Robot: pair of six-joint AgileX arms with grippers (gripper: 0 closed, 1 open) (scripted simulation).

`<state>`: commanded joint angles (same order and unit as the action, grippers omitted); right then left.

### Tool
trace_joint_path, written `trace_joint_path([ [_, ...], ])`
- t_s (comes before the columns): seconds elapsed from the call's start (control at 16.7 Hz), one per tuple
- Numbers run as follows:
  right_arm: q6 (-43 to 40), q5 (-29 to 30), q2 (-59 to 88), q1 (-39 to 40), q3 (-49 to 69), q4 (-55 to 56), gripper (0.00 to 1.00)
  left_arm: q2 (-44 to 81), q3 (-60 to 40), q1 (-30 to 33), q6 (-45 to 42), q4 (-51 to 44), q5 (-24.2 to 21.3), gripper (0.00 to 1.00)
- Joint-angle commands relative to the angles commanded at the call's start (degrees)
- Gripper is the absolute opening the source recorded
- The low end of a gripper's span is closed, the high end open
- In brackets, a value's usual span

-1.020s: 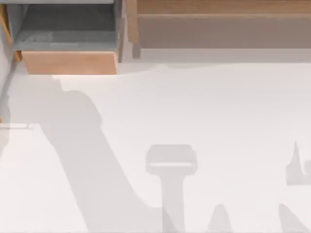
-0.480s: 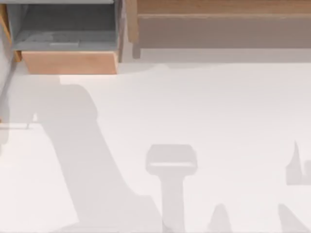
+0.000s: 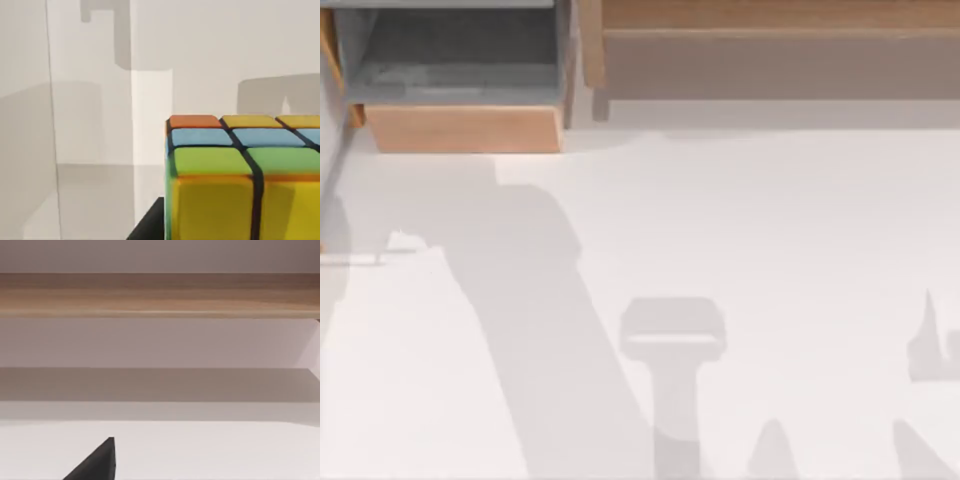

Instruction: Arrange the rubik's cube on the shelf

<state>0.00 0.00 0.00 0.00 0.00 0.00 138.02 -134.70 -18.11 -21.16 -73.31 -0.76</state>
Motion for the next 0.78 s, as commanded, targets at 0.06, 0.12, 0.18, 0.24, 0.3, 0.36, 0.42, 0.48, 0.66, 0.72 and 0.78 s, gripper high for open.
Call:
trace_joint_path([
  [0.06, 0.00, 0.00, 0.00, 0.00, 0.00, 0.00, 1.00, -3.11, 2.11, 1.58, -0.49, 0.80, 1.40, 0.00],
  [0.12, 0.00, 0.00, 0.00, 0.00, 0.00, 0.00, 1.00, -6.26, 4.47, 3.54, -1.01, 1.84, 2.85, 0.00],
  [0.18, 0.00, 0.00, 0.00, 0.00, 0.00, 0.00, 1.00, -9.49, 7.24, 6.10, -1.59, 3.26, 4.38, 0.00],
  [0.24, 0.00, 0.00, 0.00, 0.00, 0.00, 0.00, 1.00, -12.51, 10.26, 9.07, -2.16, 4.96, 5.97, 0.00],
  [0.3, 0.00, 0.00, 0.00, 0.00, 0.00, 0.00, 1.00, -15.31, 13.55, 12.46, -2.73, 6.98, 7.62, 0.00],
  [0.36, 0.00, 0.00, 0.00, 0.00, 0.00, 0.00, 1.00, -17.62, 17.11, 16.07, -3.24, 9.31, 9.34, 0.00],
  [0.42, 0.00, 0.00, 0.00, 0.00, 0.00, 0.00, 1.00, -19.58, 20.87, 19.84, -3.71, 11.88, 11.11, 0.00],
  [0.48, 0.00, 0.00, 0.00, 0.00, 0.00, 0.00, 1.00, -21.07, 24.81, 23.70, -4.08, 14.78, 12.96, 0.00],
  [0.66, 0.00, 0.00, 0.00, 0.00, 0.00, 0.00, 1.00, -24.14, 37.18, 35.43, -4.78, 24.78, 18.67, 0.00],
  [0.72, 0.00, 0.00, 0.00, 0.00, 0.00, 0.00, 1.00, -24.88, 41.22, 39.37, -4.81, 28.65, 20.57, 0.00],
  [0.78, 0.00, 0.00, 0.00, 0.00, 0.00, 0.00, 1.00, -25.60, 45.24, 43.31, -4.82, 32.58, 22.47, 0.00],
])
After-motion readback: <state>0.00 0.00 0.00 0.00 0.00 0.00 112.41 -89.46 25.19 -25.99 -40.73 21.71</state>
